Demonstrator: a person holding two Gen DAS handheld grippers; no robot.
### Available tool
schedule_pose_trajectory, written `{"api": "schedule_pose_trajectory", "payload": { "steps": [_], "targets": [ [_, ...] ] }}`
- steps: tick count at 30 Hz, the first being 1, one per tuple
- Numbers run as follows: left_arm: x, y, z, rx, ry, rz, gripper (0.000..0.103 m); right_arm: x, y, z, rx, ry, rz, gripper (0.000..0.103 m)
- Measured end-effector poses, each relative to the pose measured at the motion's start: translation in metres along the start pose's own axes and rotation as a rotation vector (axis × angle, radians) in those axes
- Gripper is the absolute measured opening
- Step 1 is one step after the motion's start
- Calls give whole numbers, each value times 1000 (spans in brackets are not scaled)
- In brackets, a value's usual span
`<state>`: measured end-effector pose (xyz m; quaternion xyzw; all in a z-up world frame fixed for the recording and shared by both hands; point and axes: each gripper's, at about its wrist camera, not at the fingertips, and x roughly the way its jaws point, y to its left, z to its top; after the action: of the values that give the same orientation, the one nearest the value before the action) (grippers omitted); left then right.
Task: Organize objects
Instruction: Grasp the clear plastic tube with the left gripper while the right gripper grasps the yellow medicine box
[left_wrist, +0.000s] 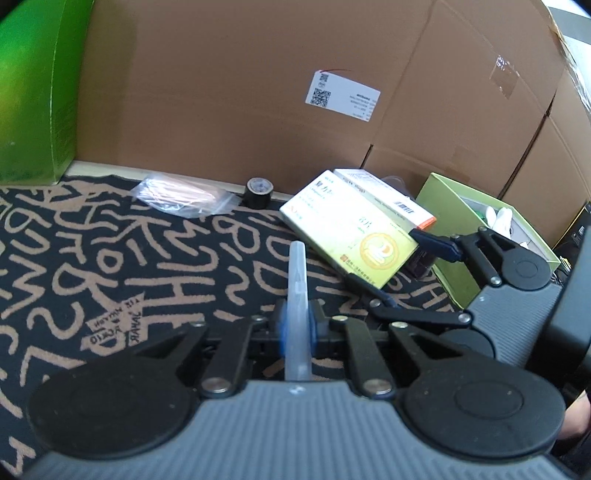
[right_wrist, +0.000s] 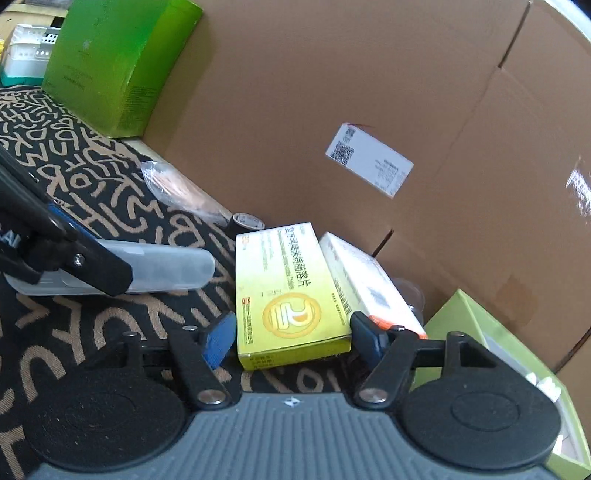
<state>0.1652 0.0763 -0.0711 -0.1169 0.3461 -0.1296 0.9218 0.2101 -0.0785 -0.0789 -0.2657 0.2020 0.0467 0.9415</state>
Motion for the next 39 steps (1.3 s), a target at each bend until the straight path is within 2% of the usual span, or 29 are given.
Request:
{"api": "schedule_pose_trajectory", "payload": {
  "steps": [3,7,11,13,14,16,18,22,27,30,36,39],
  "targets": [
    [2,-2,-2,21,6,8,11,-18,-3,-3,52,19,26,71],
    [4,-6,-6,37,27,1,11,-59,-12,-19,197,69,101,71],
    [-3,-8,-17,33,53,-41,11,-105,-30,-49,398,126,209,71],
    [-7,-11,-25,45,62,-24,13,-116,-34,-61,447,140,263,71],
    [-9,-14,-27,55,58,-10,15,-119,-34,-63,452,134,270,72],
    [-11,-19,-25,86,48,12,29,-117,-34,-62,434,125,255,76],
    [-10,-24,-19,120,48,31,29,-111,-32,-57,406,119,236,76],
    [3,-27,-11,165,79,70,30,-97,-30,-49,360,113,267,77],
    [14,-24,-6,154,95,60,30,-81,-23,-43,312,135,266,77],
    [18,-27,-4,178,97,58,37,-76,-22,-42,304,127,269,77],
    [23,-39,-7,265,86,99,37,-79,-26,-46,339,126,269,72],
    [22,-41,-9,278,81,126,27,-89,-30,-50,366,115,261,72]
  ]
}}
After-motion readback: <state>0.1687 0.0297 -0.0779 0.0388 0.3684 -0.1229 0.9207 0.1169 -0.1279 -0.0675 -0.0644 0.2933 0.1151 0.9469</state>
